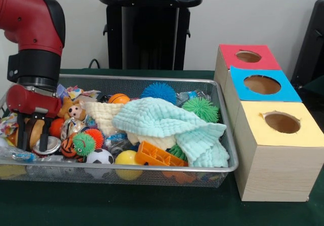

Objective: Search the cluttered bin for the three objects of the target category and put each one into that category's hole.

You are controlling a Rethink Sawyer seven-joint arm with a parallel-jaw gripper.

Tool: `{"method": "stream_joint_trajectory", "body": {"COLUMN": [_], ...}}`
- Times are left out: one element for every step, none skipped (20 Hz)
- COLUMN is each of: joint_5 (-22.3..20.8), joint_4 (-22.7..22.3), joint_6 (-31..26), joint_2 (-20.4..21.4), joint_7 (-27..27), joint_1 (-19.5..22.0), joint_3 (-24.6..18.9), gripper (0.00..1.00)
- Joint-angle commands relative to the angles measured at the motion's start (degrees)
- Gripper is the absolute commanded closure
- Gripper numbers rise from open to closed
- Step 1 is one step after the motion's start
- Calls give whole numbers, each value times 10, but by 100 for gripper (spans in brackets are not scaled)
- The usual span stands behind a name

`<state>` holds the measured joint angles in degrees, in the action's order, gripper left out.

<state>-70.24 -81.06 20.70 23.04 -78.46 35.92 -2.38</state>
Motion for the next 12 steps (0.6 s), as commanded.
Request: {"method": "stream_joint_trajectory", "body": {"joint_5": [-11, -16, -18, -23, -26, -31, -38, -39, -43, -47, -56, -65], "joint_4": [18, 16, 15, 15, 14, 13, 12, 10, 6, 3, -3, -8], "joint_6": [17, 16, 14, 10, 10, 3, -3, -6, -8, -12, -25, -38], "joint_2": [-26, -24, -24, -23, -22, -21, -19, -17, -14, -10, -6, -3], "joint_7": [-116, -122, -127, -136, -140, -149, -159, -165, -175, -184, -199, -214], "joint_1": [5, 7, 9, 11, 13, 16, 19, 22, 26, 31, 40, 48], "joint_3": [-56, -59, -61, -66, -68, -73, -79, -84, -90, -96, -108, -120], "gripper": [0, 0, 0, 0, 0, 0, 0, 0, 0, 0, 0, 0]}}
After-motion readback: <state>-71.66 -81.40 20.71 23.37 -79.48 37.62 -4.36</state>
